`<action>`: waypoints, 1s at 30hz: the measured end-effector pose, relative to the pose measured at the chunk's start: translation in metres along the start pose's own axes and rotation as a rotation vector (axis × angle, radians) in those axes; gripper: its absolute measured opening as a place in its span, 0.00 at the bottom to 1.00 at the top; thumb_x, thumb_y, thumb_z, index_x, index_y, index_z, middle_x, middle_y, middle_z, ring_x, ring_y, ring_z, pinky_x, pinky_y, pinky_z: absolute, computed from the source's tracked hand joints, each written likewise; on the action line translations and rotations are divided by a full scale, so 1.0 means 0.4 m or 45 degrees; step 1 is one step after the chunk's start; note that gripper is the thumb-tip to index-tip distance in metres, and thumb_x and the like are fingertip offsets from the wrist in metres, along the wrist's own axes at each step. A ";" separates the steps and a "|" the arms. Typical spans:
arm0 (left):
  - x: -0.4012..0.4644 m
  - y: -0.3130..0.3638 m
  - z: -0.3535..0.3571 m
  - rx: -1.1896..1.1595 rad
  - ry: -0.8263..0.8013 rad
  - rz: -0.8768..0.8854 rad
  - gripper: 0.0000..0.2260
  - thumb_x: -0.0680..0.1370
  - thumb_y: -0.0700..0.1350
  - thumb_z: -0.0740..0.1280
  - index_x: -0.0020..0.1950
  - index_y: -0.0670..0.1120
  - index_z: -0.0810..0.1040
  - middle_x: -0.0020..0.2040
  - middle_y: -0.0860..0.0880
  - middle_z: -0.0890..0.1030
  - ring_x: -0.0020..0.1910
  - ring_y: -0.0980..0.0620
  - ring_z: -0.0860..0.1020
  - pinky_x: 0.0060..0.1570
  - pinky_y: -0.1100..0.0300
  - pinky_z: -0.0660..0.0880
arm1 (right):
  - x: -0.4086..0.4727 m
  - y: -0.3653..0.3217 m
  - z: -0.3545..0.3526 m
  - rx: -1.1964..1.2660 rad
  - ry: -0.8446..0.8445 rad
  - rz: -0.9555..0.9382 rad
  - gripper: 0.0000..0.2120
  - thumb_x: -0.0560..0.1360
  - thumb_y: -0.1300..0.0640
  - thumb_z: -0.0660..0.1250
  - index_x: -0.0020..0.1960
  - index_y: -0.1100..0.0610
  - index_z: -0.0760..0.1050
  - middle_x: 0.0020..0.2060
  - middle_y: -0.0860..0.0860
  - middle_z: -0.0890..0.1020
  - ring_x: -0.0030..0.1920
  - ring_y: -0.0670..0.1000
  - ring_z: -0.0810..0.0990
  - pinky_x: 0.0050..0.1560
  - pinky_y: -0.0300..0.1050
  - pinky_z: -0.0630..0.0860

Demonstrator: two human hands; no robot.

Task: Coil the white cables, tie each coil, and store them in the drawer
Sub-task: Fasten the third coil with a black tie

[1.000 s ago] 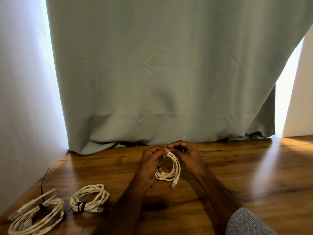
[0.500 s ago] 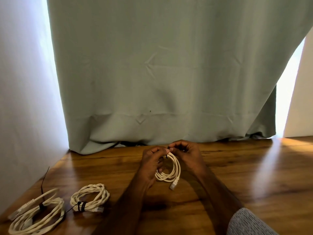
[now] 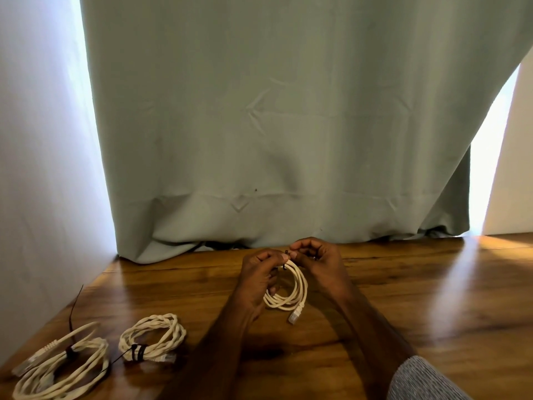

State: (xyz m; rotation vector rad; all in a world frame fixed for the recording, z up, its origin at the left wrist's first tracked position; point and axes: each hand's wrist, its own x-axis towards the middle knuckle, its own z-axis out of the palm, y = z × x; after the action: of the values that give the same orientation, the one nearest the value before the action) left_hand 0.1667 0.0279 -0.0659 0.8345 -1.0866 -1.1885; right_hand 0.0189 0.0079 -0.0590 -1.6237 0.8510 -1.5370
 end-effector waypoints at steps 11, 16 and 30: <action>-0.005 0.005 -0.001 0.019 -0.002 0.006 0.08 0.75 0.39 0.70 0.38 0.46 0.85 0.32 0.47 0.80 0.27 0.53 0.72 0.26 0.62 0.62 | -0.005 -0.004 0.003 0.074 0.020 -0.037 0.07 0.74 0.72 0.71 0.46 0.62 0.78 0.43 0.65 0.84 0.42 0.52 0.85 0.43 0.42 0.82; -0.006 0.007 -0.001 0.014 -0.004 0.007 0.09 0.75 0.38 0.70 0.37 0.46 0.84 0.33 0.46 0.80 0.27 0.53 0.73 0.25 0.62 0.62 | -0.005 -0.004 0.004 0.063 0.001 -0.047 0.07 0.74 0.72 0.71 0.45 0.62 0.78 0.43 0.65 0.84 0.43 0.53 0.85 0.44 0.42 0.82; -0.007 0.010 0.000 -0.002 -0.025 0.013 0.11 0.76 0.37 0.69 0.36 0.46 0.84 0.30 0.47 0.79 0.25 0.53 0.70 0.23 0.63 0.62 | -0.003 0.001 0.001 0.027 -0.007 -0.053 0.08 0.74 0.71 0.71 0.44 0.60 0.77 0.42 0.61 0.85 0.43 0.54 0.85 0.46 0.45 0.82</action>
State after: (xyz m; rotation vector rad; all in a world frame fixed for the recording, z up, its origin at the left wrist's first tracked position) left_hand 0.1677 0.0314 -0.0626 0.8170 -1.1046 -1.1912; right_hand 0.0190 0.0087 -0.0598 -1.6393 0.8000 -1.5640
